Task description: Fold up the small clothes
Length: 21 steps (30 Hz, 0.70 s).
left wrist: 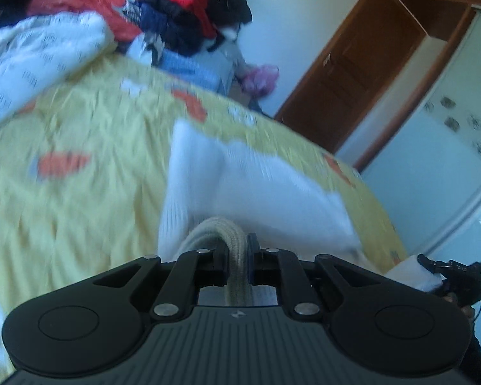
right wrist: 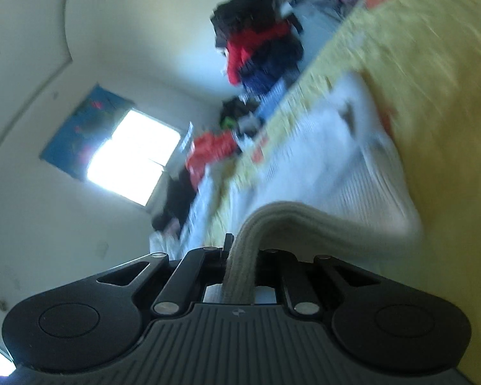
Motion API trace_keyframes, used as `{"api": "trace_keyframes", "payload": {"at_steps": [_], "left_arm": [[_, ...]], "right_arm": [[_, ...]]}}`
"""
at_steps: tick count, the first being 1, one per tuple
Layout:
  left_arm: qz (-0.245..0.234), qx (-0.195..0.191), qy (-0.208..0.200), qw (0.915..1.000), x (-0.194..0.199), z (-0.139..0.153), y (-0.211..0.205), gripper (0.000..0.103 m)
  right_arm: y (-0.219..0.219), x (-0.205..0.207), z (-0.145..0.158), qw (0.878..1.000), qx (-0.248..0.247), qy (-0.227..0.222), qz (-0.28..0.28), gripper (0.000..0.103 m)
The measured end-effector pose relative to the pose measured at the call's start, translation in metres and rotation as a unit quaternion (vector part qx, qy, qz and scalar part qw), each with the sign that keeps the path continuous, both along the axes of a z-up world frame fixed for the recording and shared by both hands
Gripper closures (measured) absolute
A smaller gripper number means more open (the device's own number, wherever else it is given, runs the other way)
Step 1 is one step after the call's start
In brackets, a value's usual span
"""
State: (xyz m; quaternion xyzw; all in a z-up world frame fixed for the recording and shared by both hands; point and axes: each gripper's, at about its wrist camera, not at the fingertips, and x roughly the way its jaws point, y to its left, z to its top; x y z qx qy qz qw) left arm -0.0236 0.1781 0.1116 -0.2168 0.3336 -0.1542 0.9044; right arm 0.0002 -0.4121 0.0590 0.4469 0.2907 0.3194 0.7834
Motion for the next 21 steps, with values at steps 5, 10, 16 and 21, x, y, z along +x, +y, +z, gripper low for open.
{"api": "trace_keyframes", "payload": {"at_steps": [5, 10, 16, 21], "left_arm": [[0.033, -0.012, -0.010, 0.9993, 0.087, 0.002, 0.005, 0.093], [0.059, -0.022, 0.002, 0.9980, 0.177, -0.009, 0.004, 0.093], [0.079, -0.040, 0.071, 0.9935, 0.262, -0.041, 0.003, 0.092], [0.055, -0.231, 0.082, 0.9679, 0.262, -0.058, 0.035, 0.083]], "right_arm": [[0.003, 0.092, 0.005, 0.999, 0.016, -0.003, -0.028, 0.091], [0.009, 0.180, -0.005, 0.998, 0.006, 0.024, -0.053, 0.090], [0.021, 0.264, -0.041, 0.991, -0.024, 0.099, -0.085, 0.079], [0.000, 0.261, -0.064, 0.978, 0.059, 0.113, -0.164, 0.040]]}}
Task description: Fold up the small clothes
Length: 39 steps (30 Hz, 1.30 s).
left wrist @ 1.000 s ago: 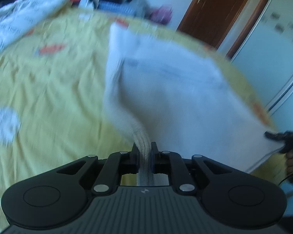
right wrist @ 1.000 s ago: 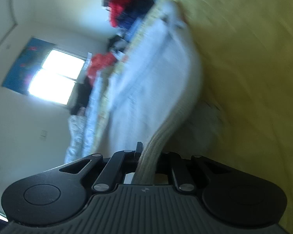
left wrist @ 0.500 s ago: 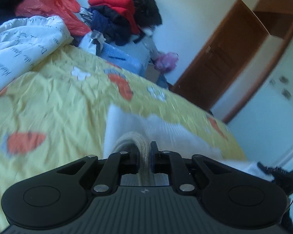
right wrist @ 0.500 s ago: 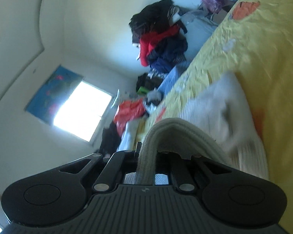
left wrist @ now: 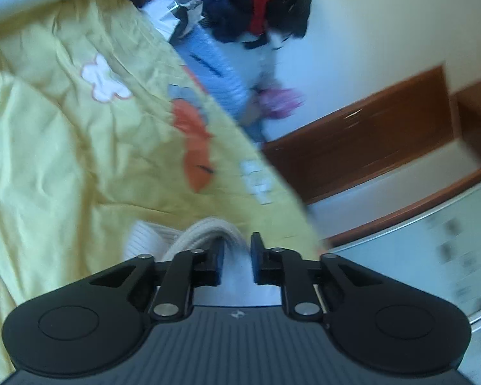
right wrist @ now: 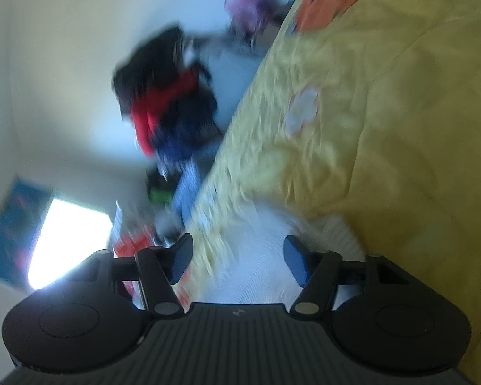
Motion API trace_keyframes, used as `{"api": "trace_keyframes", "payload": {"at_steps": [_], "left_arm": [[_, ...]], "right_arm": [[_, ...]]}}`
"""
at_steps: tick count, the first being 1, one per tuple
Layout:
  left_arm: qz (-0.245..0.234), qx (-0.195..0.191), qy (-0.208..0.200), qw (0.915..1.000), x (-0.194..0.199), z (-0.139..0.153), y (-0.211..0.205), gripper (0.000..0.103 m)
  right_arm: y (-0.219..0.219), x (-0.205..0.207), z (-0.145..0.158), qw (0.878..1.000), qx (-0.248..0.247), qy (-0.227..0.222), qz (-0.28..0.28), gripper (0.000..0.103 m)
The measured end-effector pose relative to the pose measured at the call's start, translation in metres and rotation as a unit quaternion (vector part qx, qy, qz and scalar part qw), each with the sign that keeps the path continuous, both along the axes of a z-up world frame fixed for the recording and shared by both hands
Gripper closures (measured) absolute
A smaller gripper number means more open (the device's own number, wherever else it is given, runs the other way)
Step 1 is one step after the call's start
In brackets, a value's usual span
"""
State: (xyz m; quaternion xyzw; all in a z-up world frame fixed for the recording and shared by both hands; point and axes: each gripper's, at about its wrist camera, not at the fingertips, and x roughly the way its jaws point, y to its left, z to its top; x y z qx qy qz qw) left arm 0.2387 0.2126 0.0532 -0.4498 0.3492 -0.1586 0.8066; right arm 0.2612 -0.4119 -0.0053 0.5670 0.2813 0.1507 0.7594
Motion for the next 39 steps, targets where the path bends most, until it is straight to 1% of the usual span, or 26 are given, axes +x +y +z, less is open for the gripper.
{"api": "trace_keyframes", "payload": {"at_steps": [1, 3, 5, 7, 9, 11, 13, 14, 15, 17, 19, 21, 23, 26, 27, 28, 29, 30, 32, 33, 35, 39], "left_arm": [[0.007, 0.007, -0.009, 0.9999, -0.009, 0.005, 0.002, 0.082], [0.026, 0.048, -0.031, 0.9980, -0.032, 0.017, 0.003, 0.077], [0.034, 0.086, -0.038, 0.9950, -0.060, 0.024, -0.001, 0.073], [0.040, 0.111, -0.038, 0.9922, -0.093, 0.022, -0.008, 0.067], [0.045, 0.135, -0.037, 0.9891, -0.130, 0.015, -0.021, 0.053], [0.052, 0.160, -0.033, 0.9852, -0.161, 0.002, -0.034, 0.049], [0.062, 0.181, -0.029, 0.9810, -0.186, -0.010, -0.045, 0.048], [0.069, 0.188, -0.026, 0.9794, -0.195, -0.015, -0.049, 0.045], [0.074, 0.189, -0.022, 0.9790, -0.202, -0.021, -0.053, 0.038], [0.084, 0.176, -0.009, 0.9809, -0.201, -0.030, -0.057, 0.031], [0.082, 0.160, 0.009, 0.9837, -0.196, -0.039, -0.063, 0.031], [0.069, 0.153, 0.021, 0.9855, -0.188, -0.047, -0.070, 0.031], [0.080, 0.158, 0.015, 0.9840, -0.182, -0.049, -0.076, 0.029], [0.096, 0.172, 0.020, 0.9802, -0.165, -0.047, -0.080, 0.030], [0.102, 0.174, 0.025, 0.9791, -0.158, -0.046, -0.081, 0.036], [0.109, 0.182, 0.031, 0.9768, -0.155, -0.046, -0.080, 0.047], [0.114, 0.190, 0.040, 0.9744, -0.151, -0.046, -0.080, 0.063], [0.113, 0.187, 0.045, 0.9748, -0.147, -0.046, -0.078, 0.071], [0.110, 0.178, 0.050, 0.9766, -0.143, -0.041, -0.073, 0.075], [0.105, 0.183, 0.048, 0.9763, -0.143, -0.038, -0.072, 0.077], [0.097, 0.194, 0.032, 0.9757, -0.149, -0.028, -0.074, 0.079], [0.083, 0.194, 0.002, 0.9775, -0.176, -0.007, -0.074, 0.081]], "right_arm": [[-0.002, -0.007, 0.003, 1.000, 0.008, -0.011, 0.001, 0.040], [-0.004, -0.026, 0.012, 0.999, -0.007, -0.030, 0.013, 0.040], [-0.008, -0.055, 0.023, 0.998, -0.029, -0.046, 0.023, 0.039], [-0.011, -0.086, 0.026, 0.997, -0.045, -0.054, 0.030, 0.036], [-0.016, -0.128, 0.024, 0.996, -0.061, -0.052, 0.035, 0.034], [-0.018, -0.161, 0.018, 0.996, -0.075, -0.042, 0.031, 0.034], [-0.022, -0.193, 0.008, 0.995, -0.095, -0.024, 0.026, 0.034], [-0.020, -0.207, 0.002, 0.993, -0.112, -0.013, 0.026, 0.034], [-0.017, -0.215, -0.002, 0.992, -0.124, -0.003, 0.027, 0.034], [-0.009, -0.224, -0.013, 0.991, -0.130, 0.011, 0.037, 0.034], [0.001, -0.224, -0.018, 0.990, -0.129, 0.017, 0.047, 0.034], [0.011, -0.220, -0.018, 0.990, -0.135, 0.007, 0.041, 0.034], [0.017, -0.209, -0.019, 0.992, -0.127, 0.007, 0.023, 0.034], [0.025, -0.193, -0.021, 0.994, -0.109, 0.004, -0.006, 0.033], [0.027, -0.187, -0.022, 0.994, -0.111, 0.008, -0.015, 0.034], [0.030, -0.183, -0.021, 0.993, -0.116, 0.016, -0.022, 0.041], [0.035, -0.175, -0.022, 0.991, -0.127, 0.031, -0.023, 0.061], [0.039, -0.170, -0.022, 0.990, -0.135, 0.035, -0.019, 0.073], [0.042, -0.167, -0.019, 0.989, -0.140, 0.030, -0.020, 0.073], [0.041, -0.169, -0.017, 0.990, -0.139, 0.025, -0.020, 0.073], [0.039, -0.174, -0.007, 0.990, -0.139, 0.010, -0.020, 0.074], [0.039, -0.191, 0.014, 0.989, -0.146, -0.021, -0.002, 0.075]]}}
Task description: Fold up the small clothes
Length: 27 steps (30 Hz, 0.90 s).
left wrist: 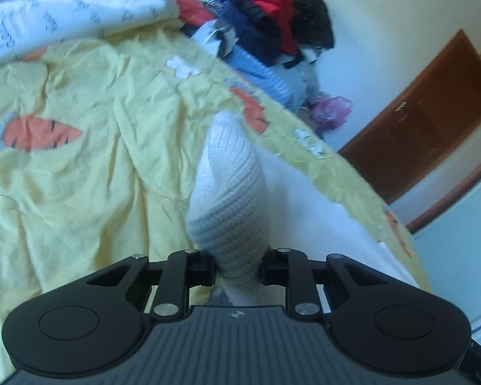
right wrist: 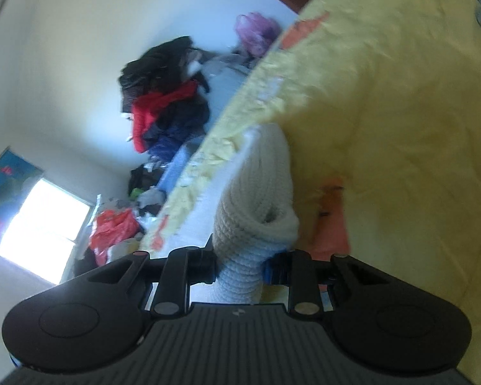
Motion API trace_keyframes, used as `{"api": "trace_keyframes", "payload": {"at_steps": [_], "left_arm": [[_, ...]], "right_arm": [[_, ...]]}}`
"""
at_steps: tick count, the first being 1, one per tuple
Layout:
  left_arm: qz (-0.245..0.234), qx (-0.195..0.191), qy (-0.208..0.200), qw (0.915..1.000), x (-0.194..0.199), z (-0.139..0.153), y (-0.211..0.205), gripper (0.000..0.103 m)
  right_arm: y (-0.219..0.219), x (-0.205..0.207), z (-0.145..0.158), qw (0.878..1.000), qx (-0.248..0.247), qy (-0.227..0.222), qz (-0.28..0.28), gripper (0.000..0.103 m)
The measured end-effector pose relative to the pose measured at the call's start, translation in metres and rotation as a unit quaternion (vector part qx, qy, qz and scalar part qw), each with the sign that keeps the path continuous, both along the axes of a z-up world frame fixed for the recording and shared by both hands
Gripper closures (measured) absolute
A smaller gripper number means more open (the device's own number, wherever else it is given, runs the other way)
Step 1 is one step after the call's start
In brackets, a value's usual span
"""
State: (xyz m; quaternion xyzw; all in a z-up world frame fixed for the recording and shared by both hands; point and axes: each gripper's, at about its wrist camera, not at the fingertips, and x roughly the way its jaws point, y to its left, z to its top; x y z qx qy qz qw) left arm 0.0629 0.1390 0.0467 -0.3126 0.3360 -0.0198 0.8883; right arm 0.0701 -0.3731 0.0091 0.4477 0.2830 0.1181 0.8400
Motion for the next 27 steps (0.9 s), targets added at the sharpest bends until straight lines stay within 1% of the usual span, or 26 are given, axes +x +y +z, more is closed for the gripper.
{"api": "trace_keyframes", "payload": {"at_steps": [2, 5, 8, 10, 11, 13, 15, 16, 17, 18, 19, 20, 21, 22, 23, 24, 25, 26, 27], "left_arm": [[-0.007, 0.000, 0.002, 1.0000, -0.017, 0.004, 0.003, 0.081], [-0.022, -0.015, 0.012, 0.9996, -0.052, 0.001, 0.012, 0.081], [-0.035, -0.021, 0.030, 0.9987, -0.086, -0.012, 0.018, 0.081], [-0.037, -0.023, 0.052, 0.9977, -0.103, -0.023, 0.020, 0.081], [-0.036, -0.027, 0.061, 0.9971, -0.110, -0.027, 0.021, 0.081], [-0.036, -0.025, 0.064, 0.9969, -0.117, -0.032, 0.025, 0.081], [-0.046, -0.044, 0.066, 0.9958, -0.115, -0.038, 0.032, 0.077], [-0.054, -0.040, 0.064, 0.9957, -0.114, -0.038, 0.034, 0.076], [-0.067, -0.029, 0.063, 0.9954, -0.115, -0.036, 0.033, 0.071], [-0.080, -0.013, 0.065, 0.9946, -0.117, -0.031, 0.033, 0.062], [-0.098, 0.008, 0.062, 0.9933, -0.122, -0.024, 0.032, 0.058], [-0.122, 0.034, 0.048, 0.9908, -0.129, -0.014, 0.029, 0.054], [-0.148, 0.066, 0.027, 0.9864, -0.138, -0.003, 0.026, 0.054], [-0.167, 0.090, 0.011, 0.9819, -0.143, 0.005, 0.025, 0.054], [-0.185, 0.112, -0.006, 0.9763, -0.148, 0.014, 0.022, 0.054], [-0.191, 0.133, -0.024, 0.9722, -0.149, 0.024, 0.019, 0.053], [-0.188, 0.151, -0.042, 0.9696, -0.147, 0.034, 0.017, 0.050], [-0.181, 0.168, -0.056, 0.9674, -0.141, 0.042, 0.015, 0.038], [-0.165, 0.195, -0.071, 0.9642, -0.129, 0.049, 0.011, 0.026]], "right_arm": [[-0.002, -0.018, 0.008, 1.000, -0.005, -0.007, 0.014, 0.075], [-0.012, -0.051, 0.007, 1.000, 0.009, -0.002, 0.026, 0.075], [-0.019, -0.091, -0.003, 0.999, 0.023, 0.018, 0.031, 0.075], [-0.023, -0.112, -0.015, 0.998, 0.032, 0.039, 0.028, 0.075], [-0.023, -0.119, -0.020, 0.998, 0.037, 0.046, 0.029, 0.075], [-0.023, -0.129, -0.024, 0.997, 0.041, 0.053, 0.029, 0.075], [-0.023, -0.129, -0.026, 0.998, 0.031, 0.057, 0.027, 0.073], [-0.021, -0.125, -0.025, 0.998, 0.019, 0.064, 0.023, 0.066], [-0.021, -0.122, -0.023, 0.997, 0.005, 0.076, 0.016, 0.058], [-0.022, -0.122, -0.019, 0.996, -0.012, 0.082, 0.017, 0.054], [-0.022, -0.121, -0.011, 0.996, -0.037, 0.078, 0.021, 0.051], [-0.024, -0.124, -0.001, 0.995, -0.066, 0.066, 0.021, 0.048], [-0.026, -0.126, 0.010, 0.994, -0.101, 0.048, 0.011, 0.044], [-0.028, -0.128, 0.021, 0.991, -0.133, 0.027, 0.002, 0.037], [-0.033, -0.125, 0.031, 0.987, -0.159, 0.005, -0.004, 0.034], [-0.037, -0.121, 0.038, 0.985, -0.170, -0.007, -0.005, 0.034], [-0.040, -0.113, 0.044, 0.985, -0.174, -0.013, -0.004, 0.034], [-0.040, -0.100, 0.051, 0.984, -0.179, -0.021, 0.004, 0.034], [-0.041, -0.085, 0.054, 0.982, -0.184, -0.029, 0.016, 0.034]]}}
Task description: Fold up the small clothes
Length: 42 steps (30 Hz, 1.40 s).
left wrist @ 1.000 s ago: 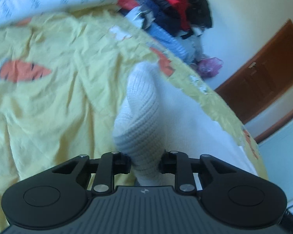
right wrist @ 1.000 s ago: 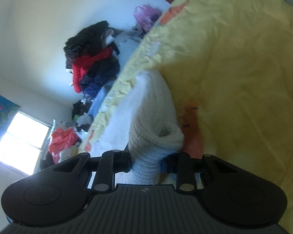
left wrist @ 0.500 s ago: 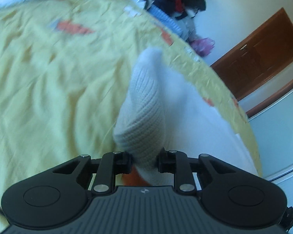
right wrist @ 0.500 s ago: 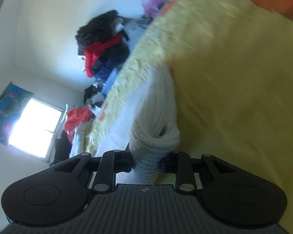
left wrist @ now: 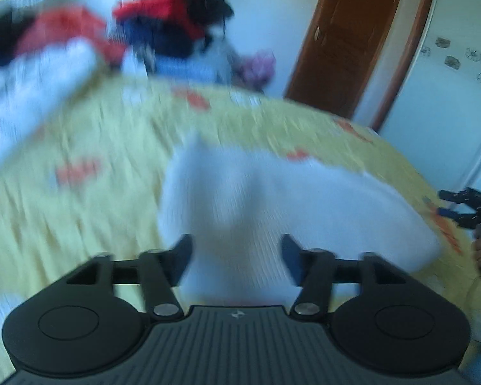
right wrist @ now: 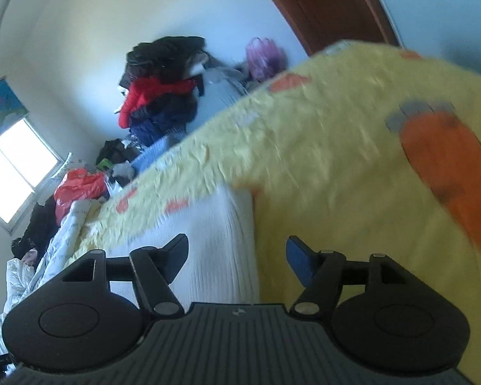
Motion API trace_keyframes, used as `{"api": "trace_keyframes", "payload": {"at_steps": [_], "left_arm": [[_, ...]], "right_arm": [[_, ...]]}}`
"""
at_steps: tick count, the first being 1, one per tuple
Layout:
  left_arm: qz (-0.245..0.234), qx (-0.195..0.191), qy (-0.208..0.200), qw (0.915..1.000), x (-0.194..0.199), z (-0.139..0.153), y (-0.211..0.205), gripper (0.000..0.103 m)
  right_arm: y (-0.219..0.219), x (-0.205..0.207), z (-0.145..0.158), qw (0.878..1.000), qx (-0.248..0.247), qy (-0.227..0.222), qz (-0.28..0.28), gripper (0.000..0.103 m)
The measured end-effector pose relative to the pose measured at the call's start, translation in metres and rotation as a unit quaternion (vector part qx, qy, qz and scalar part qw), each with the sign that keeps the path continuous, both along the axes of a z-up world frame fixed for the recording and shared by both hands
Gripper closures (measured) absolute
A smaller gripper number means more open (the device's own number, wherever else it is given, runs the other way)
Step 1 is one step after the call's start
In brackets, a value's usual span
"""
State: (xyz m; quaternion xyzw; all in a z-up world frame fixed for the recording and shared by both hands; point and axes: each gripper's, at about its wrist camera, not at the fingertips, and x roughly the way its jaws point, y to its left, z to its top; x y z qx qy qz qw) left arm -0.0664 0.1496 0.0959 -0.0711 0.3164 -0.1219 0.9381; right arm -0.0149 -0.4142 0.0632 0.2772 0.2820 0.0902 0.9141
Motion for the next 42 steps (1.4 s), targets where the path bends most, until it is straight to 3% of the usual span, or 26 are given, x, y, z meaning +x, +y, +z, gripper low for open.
{"api": "trace_keyframes", "payload": {"at_steps": [2, 4, 6, 9, 11, 13, 14, 15, 16, 17, 18, 21, 23, 27, 30, 31, 32, 35, 37, 39, 42], "left_arm": [[0.042, 0.056, -0.025, 0.9972, 0.028, 0.004, -0.010, 0.024], [0.060, 0.103, -0.021, 0.9927, 0.069, -0.001, -0.021, 0.024], [0.071, 0.112, 0.003, 0.9911, 0.110, -0.012, -0.030, 0.024], [0.063, 0.087, 0.063, 0.9922, 0.158, -0.034, -0.037, 0.025], [0.059, 0.089, 0.088, 0.9904, 0.173, -0.044, -0.045, 0.025], [0.053, 0.102, 0.094, 0.9889, 0.183, -0.053, -0.054, 0.034], [0.057, 0.112, 0.098, 0.9872, 0.186, -0.057, -0.057, 0.044], [0.063, 0.122, 0.099, 0.9856, 0.189, -0.061, -0.058, 0.063], [0.067, 0.122, 0.095, 0.9857, 0.194, -0.063, -0.055, 0.071], [0.068, 0.114, 0.091, 0.9868, 0.196, -0.062, -0.053, 0.077], [0.077, 0.105, 0.083, 0.9880, 0.195, -0.059, -0.050, 0.085], [0.103, 0.109, 0.046, 0.9876, 0.188, -0.054, -0.047, 0.087], [0.113, 0.116, 0.061, 0.9849, 0.192, -0.064, -0.048, 0.087], [0.131, 0.142, 0.048, 0.9800, 0.189, -0.069, -0.056, 0.082], [0.116, 0.167, 0.025, 0.9787, 0.174, -0.057, -0.063, 0.075], [0.117, 0.180, 0.013, 0.9767, 0.168, -0.051, -0.066, 0.075], [0.117, 0.188, -0.001, 0.9752, 0.161, -0.044, -0.069, 0.075], [0.111, 0.161, -0.034, 0.9800, 0.149, -0.024, -0.076, 0.073], [0.092, 0.140, -0.033, 0.9854, 0.156, -0.023, -0.089, 0.062], [0.075, 0.142, -0.014, 0.9870, 0.168, -0.035, -0.105, 0.058], [0.063, 0.139, 0.053, 0.9868, 0.189, -0.070, -0.114, 0.055]], "right_arm": [[0.005, 0.038, 0.004, 1.000, -0.016, 0.002, 0.017, 0.033], [0.011, 0.075, 0.002, 0.999, -0.031, 0.016, 0.040, 0.033], [0.023, 0.113, -0.003, 0.997, -0.049, 0.032, 0.059, 0.035], [0.043, 0.159, -0.013, 0.990, -0.091, 0.066, 0.088, 0.037], [0.058, 0.179, -0.022, 0.983, -0.124, 0.086, 0.100, 0.036], [0.065, 0.189, -0.032, 0.979, -0.128, 0.108, 0.116, 0.036], [0.068, 0.196, -0.038, 0.976, -0.121, 0.126, 0.133, 0.036], [0.072, 0.199, -0.043, 0.974, -0.120, 0.131, 0.139, 0.039], [0.074, 0.199, -0.045, 0.975, -0.118, 0.127, 0.142, 0.053], [0.075, 0.199, -0.044, 0.975, -0.110, 0.123, 0.148, 0.082], [0.074, 0.199, -0.041, 0.977, -0.102, 0.118, 0.144, 0.085], [0.069, 0.187, -0.021, 0.988, -0.088, 0.044, 0.116, 0.087], [0.062, 0.187, -0.022, 0.993, -0.082, 0.020, 0.079, 0.088], [0.069, 0.193, -0.050, 0.989, -0.110, 0.066, 0.072, 0.087], [0.071, 0.180, -0.041, 0.990, -0.118, 0.055, 0.050, 0.060], [0.068, 0.175, -0.034, 0.991, -0.116, 0.045, 0.040, 0.043], [0.064, 0.166, -0.026, 0.993, -0.114, 0.023, 0.028, 0.038], [0.063, 0.143, -0.004, 0.997, -0.074, -0.029, 0.021, 0.038], [0.076, 0.139, -0.001, 0.996, -0.070, -0.032, 0.040, 0.035], [0.096, 0.141, -0.008, 0.993, -0.097, -0.024, 0.061, 0.034], [0.113, 0.148, -0.036, 0.989, -0.126, 0.018, 0.072, 0.034]]}}
